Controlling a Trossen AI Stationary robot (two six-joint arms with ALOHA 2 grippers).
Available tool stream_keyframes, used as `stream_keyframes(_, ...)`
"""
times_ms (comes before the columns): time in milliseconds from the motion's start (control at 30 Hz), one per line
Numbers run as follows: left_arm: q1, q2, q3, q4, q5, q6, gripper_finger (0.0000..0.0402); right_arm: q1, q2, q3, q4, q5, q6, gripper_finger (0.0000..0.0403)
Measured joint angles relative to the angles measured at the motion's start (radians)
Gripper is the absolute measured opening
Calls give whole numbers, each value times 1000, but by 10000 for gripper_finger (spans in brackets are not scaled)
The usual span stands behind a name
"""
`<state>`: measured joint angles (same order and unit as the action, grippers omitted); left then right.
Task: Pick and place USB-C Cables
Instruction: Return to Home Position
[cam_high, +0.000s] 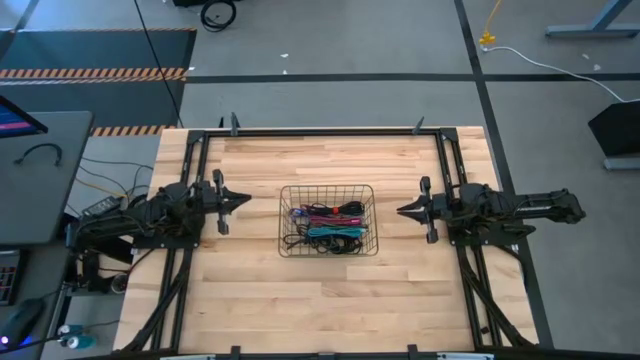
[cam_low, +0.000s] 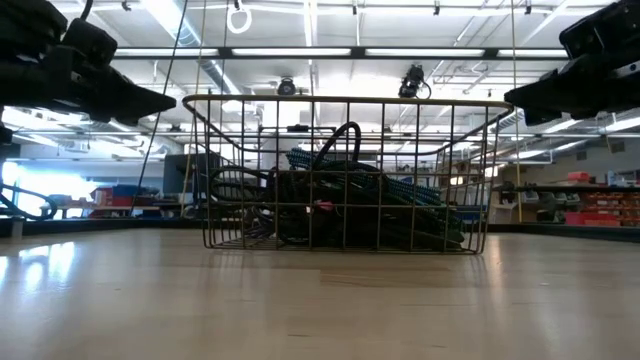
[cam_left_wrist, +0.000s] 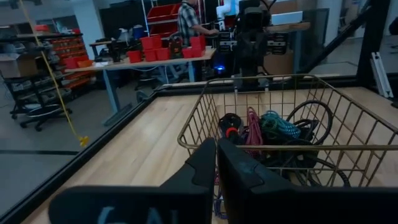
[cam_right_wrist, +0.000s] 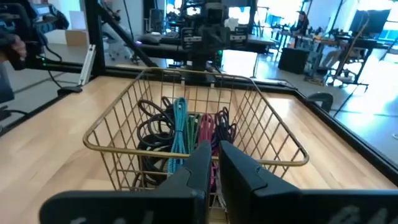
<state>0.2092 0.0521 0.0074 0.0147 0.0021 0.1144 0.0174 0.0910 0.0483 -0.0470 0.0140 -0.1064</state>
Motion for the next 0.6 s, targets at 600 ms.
stream_keyframes(600,0,0,-1,98,4,2,23,0,0,0,9,-15,33,39)
